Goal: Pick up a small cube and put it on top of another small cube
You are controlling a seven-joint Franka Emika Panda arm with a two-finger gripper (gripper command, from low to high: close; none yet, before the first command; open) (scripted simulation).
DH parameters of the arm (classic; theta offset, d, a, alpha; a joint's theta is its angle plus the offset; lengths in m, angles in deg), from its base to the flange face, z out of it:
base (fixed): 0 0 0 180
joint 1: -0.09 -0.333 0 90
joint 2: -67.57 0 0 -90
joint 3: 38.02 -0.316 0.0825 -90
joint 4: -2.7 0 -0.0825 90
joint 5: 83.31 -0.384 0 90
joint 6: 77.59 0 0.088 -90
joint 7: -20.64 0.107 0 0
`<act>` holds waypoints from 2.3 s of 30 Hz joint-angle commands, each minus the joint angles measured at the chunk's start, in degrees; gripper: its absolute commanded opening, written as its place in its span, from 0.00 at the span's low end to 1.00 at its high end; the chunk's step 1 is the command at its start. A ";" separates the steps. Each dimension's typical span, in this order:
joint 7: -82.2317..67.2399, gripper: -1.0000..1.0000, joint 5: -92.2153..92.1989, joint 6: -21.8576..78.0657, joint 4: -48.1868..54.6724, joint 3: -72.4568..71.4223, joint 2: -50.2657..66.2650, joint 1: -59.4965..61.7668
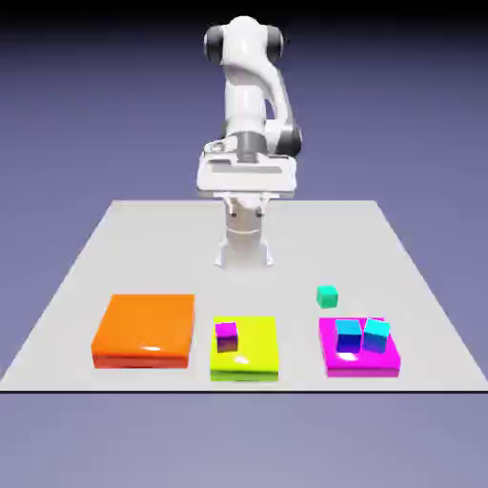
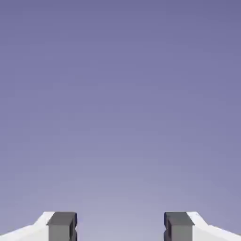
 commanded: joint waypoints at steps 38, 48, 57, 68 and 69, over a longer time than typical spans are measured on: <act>-20.06 0.00 23.31 26.25 1.41 -22.36 31.56 -25.36; -3.61 0.00 16.46 41.50 22.18 -27.08 40.11 -10.05; 11.19 0.00 10.29 55.23 40.86 -31.33 47.80 3.72; 18.72 1.00 11.39 51.23 42.53 -30.85 55.19 7.60; 18.13 1.00 10.46 53.71 43.95 -31.41 53.92 7.92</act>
